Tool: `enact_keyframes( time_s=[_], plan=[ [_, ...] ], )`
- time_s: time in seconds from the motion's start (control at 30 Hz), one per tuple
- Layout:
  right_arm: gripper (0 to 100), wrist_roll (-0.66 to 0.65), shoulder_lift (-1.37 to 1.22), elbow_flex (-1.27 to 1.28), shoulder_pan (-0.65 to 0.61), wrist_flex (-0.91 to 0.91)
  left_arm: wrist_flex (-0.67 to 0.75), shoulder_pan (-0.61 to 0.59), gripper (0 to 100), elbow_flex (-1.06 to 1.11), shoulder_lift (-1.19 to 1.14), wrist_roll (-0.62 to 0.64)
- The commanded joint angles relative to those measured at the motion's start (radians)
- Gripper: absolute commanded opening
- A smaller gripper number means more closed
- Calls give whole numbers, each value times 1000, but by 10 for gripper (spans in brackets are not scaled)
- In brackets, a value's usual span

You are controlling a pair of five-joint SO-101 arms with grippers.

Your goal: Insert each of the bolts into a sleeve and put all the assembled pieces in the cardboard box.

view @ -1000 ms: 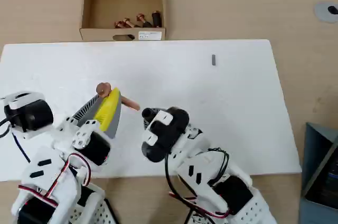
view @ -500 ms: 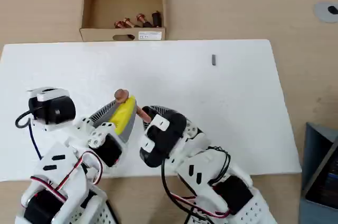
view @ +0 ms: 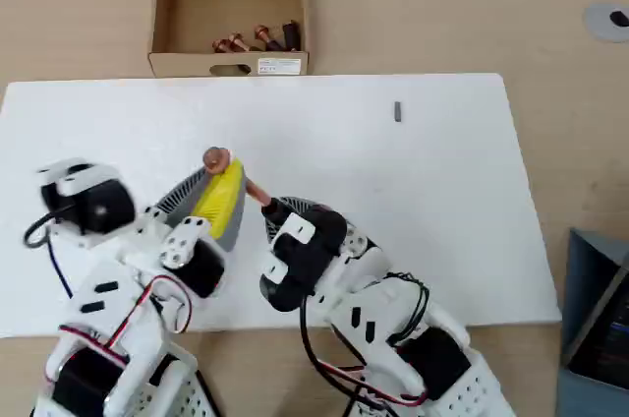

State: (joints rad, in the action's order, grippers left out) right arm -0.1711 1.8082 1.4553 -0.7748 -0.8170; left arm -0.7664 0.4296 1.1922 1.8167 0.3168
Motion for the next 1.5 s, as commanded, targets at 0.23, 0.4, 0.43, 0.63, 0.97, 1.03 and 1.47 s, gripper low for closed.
enact_keyframes(
  time_s=[0.23,0.4,0.43,0.63,0.97,1.03,1.47],
  plan=[
    [9,-8,168,-41,-13,23,32,-5,2,68,8,-5],
    [9,-8,168,-36,-13,23,25,48,2,71,8,54],
    [9,-8,168,-35,-13,23,25,64,2,71,8,58],
    [9,-8,168,-31,-13,23,23,74,2,68,8,54],
    [9,-8,168,-31,-13,23,-147,221,2,83,8,54],
    [9,-8,168,-31,-13,25,-164,244,2,112,8,54],
    [9,-8,168,-35,-13,25,-167,153,117,210,7,52]
  ],
)
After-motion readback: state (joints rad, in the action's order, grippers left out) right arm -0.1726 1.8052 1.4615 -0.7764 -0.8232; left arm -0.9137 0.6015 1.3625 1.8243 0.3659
